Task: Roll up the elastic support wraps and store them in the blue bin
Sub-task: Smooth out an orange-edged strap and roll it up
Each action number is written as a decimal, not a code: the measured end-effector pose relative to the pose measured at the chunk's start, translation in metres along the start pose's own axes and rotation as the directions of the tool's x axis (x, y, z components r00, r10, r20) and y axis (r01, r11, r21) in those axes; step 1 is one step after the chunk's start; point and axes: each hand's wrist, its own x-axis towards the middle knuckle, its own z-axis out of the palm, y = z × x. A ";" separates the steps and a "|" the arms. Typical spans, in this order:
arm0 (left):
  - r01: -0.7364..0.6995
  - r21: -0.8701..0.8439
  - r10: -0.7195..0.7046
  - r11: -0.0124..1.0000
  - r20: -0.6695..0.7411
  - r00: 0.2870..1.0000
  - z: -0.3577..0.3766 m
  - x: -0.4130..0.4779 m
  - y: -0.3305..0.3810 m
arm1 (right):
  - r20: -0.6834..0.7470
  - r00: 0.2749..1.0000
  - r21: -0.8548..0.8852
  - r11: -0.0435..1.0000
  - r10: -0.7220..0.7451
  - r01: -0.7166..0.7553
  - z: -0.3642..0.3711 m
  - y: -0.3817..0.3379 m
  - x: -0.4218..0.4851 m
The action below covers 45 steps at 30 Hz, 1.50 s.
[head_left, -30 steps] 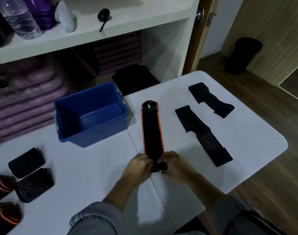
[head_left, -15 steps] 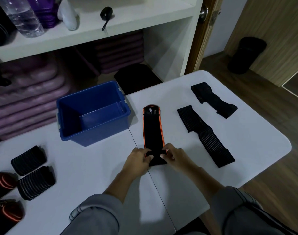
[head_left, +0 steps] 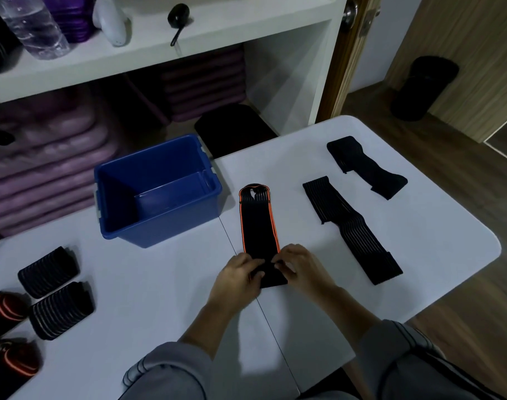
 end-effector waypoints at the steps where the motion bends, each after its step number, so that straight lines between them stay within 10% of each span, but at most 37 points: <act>1: -0.036 0.016 0.036 0.999 0.017 0.999 0.001 -0.004 -0.005 | 0.034 0.999 -0.003 1.000 -0.004 0.005 -0.003 0.000 -0.002; 8: 0.017 0.026 -0.020 1.000 0.125 0.992 0.002 -0.003 -0.006 | 0.180 0.983 -0.006 1.000 0.031 -0.030 -0.006 0.008 -0.007; 16: 0.432 -0.077 -0.427 0.898 0.079 0.901 -0.004 0.020 0.007 | 0.074 0.965 0.039 0.966 0.251 -0.254 0.002 -0.012 0.011; 29: -0.013 0.035 0.007 0.999 0.148 0.989 -0.002 -0.004 -0.013 | 0.191 0.981 -0.017 0.999 -0.027 0.031 -0.004 0.010 -0.008; 39: 0.484 -0.282 -0.462 0.828 0.148 0.875 -0.015 0.013 0.001 | 0.171 0.952 0.143 0.950 0.253 -0.278 -0.005 -0.004 0.016; 45: 0.550 -0.299 -0.577 0.780 -0.004 0.816 -0.003 0.020 0.006 | 0.019 0.923 0.167 0.909 0.385 -0.383 0.006 -0.008 0.021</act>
